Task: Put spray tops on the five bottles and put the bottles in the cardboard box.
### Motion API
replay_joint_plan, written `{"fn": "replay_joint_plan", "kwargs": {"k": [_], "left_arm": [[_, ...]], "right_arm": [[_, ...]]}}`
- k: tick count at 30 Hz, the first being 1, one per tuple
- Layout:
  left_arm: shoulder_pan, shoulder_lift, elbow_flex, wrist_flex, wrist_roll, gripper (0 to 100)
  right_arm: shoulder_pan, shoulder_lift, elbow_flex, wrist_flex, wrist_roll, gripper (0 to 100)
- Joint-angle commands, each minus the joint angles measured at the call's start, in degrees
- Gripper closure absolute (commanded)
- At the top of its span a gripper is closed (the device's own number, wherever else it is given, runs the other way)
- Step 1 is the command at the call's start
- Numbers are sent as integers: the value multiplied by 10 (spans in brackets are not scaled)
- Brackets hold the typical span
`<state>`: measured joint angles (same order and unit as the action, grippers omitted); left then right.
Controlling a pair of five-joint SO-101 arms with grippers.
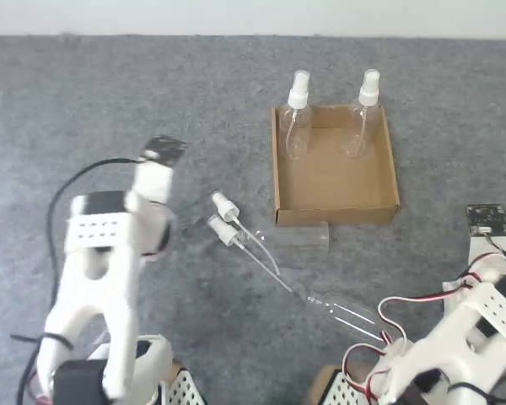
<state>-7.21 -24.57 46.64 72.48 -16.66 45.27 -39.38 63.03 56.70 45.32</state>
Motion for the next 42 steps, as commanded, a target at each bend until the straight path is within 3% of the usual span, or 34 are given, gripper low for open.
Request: {"fn": "replay_joint_plan", "kwargs": {"k": [1, 4, 8, 18, 26, 29, 38, 42], "left_arm": [[90, -34, 10, -27, 83, 966], [133, -34, 37, -73, 129, 966], [135, -34, 73, -93, 148, 965], [104, -34, 122, -131, 118, 830], [100, -33, 124, -146, 102, 823], [120, -33, 133, -160, 67, 825], [150, -33, 150, -161, 62, 826], [145, 25, 135, -173, 42, 826]], "right_arm": [[-6, -24, 12, -15, 6, 893], [-5, -24, 26, -19, 7, 893], [-2, -24, 45, -56, 50, 892], [24, -24, 59, -69, 97, 892], [41, -24, 60, -87, 97, 892], [41, -24, 60, -87, 97, 892], [41, -37, 55, -87, 96, 896], [41, -78, 57, -86, 93, 896]]}}
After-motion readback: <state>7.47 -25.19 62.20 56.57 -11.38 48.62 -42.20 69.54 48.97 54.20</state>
